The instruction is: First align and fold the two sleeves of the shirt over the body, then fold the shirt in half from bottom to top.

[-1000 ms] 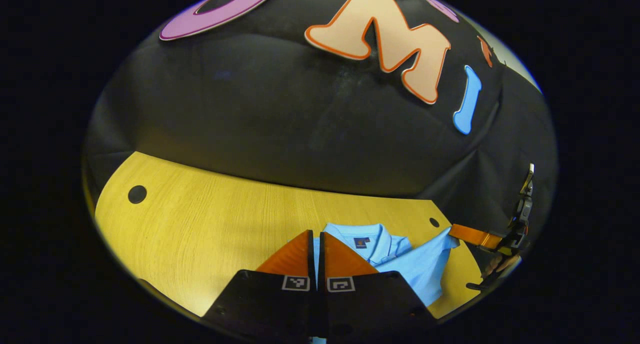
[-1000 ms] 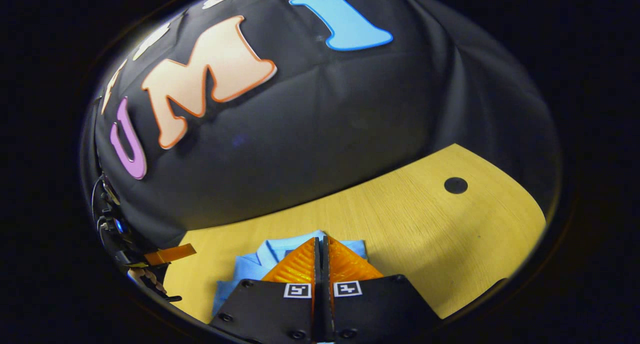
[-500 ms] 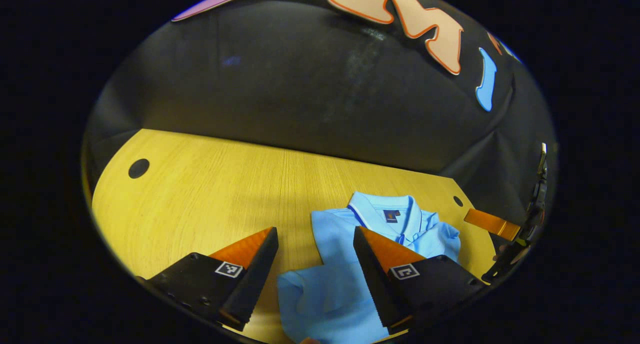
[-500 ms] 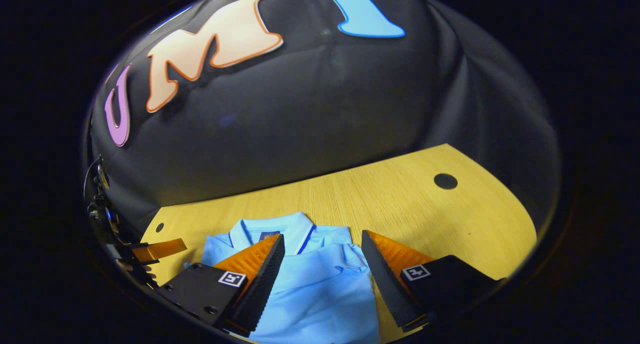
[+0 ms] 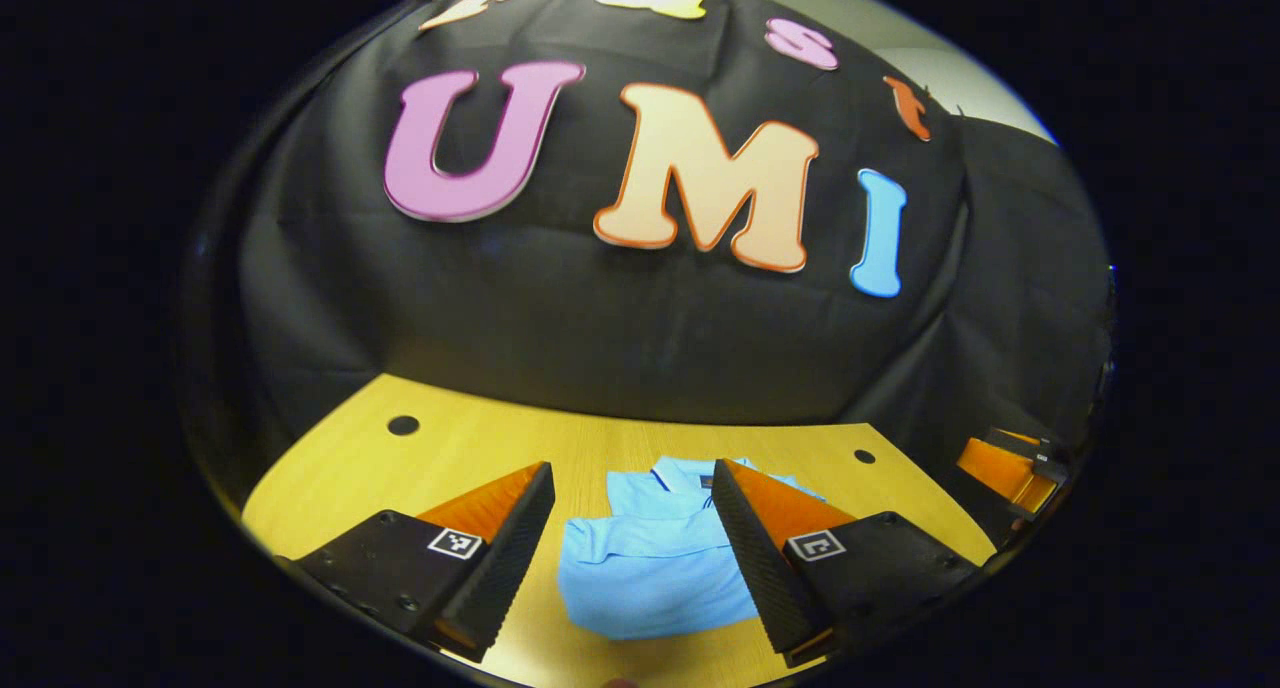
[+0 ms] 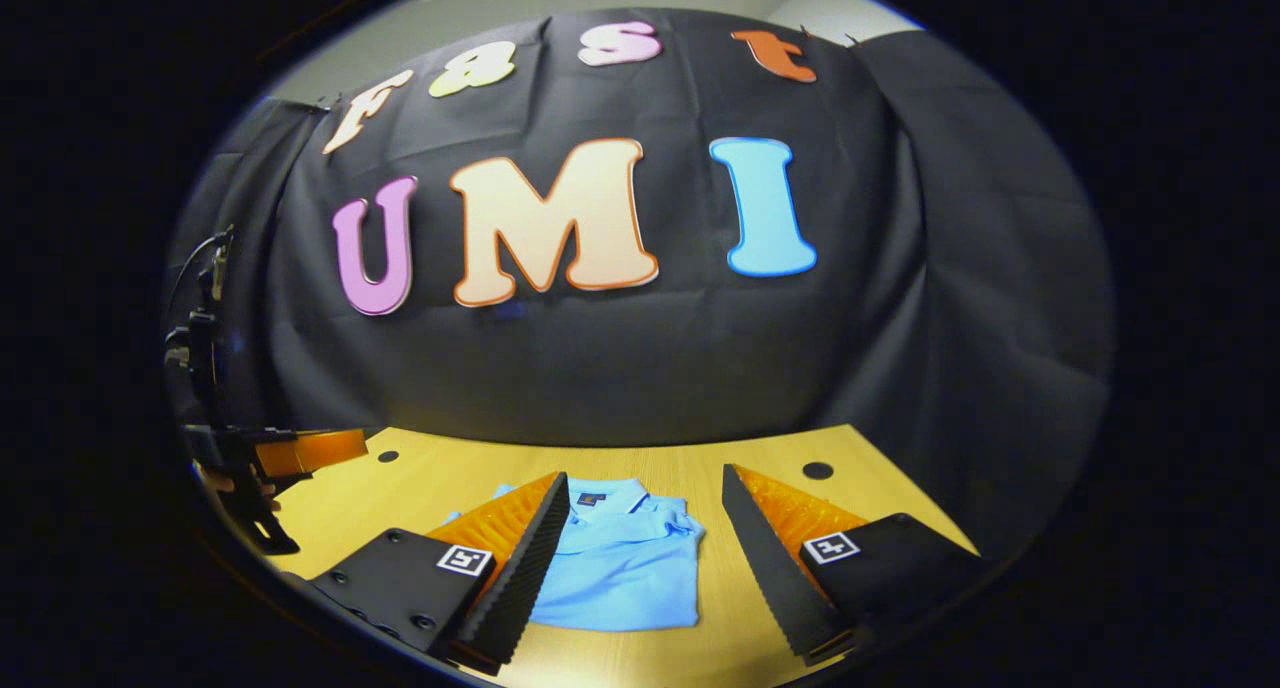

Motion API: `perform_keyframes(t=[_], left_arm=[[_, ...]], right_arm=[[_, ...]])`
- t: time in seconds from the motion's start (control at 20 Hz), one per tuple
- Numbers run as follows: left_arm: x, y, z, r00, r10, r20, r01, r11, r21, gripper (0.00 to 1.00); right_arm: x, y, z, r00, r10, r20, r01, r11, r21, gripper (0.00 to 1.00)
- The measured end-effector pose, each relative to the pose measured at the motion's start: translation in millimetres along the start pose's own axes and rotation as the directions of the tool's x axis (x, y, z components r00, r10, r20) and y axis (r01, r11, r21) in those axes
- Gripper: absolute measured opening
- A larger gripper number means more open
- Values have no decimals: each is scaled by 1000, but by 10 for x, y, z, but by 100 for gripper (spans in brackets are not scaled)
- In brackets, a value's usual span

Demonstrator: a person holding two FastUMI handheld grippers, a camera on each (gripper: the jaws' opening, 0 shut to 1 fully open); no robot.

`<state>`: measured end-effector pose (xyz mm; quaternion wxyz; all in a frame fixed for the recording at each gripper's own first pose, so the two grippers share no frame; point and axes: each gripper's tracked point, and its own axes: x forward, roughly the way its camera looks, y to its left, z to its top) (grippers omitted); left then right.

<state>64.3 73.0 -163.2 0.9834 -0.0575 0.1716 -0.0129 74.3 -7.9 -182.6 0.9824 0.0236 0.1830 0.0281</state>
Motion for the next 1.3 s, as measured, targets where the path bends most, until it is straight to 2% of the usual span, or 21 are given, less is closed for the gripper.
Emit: perform_keyframes(t=[0.25,0.3,0.35,0.45,0.7,0.9,1.3], left_arm=[[-747,-133,119,997,36,68,-40,997,62,95],[-839,-149,111,996,43,74,-48,997,68,95],[-833,-177,70,997,46,67,-51,996,70,95],[-913,-245,101,997,42,62,-46,996,70,95],[-1020,-352,264,995,35,97,-44,994,97,95],[-1024,-345,364,991,34,126,-45,996,82,96],[-1011,-255,441,990,37,139,-49,995,84,95]], right_arm=[[-712,53,171,995,46,87,-46,999,7,97],[-818,74,154,995,55,85,-56,998,18,92],[-867,82,169,994,60,91,-63,998,22,97],[-981,105,211,993,71,94,-75,997,34,97],[-1084,103,348,989,70,126,-74,997,25,97],[-1115,134,411,988,65,143,-69,997,21,97],[-1063,326,379,986,82,142,-86,996,17,97]])
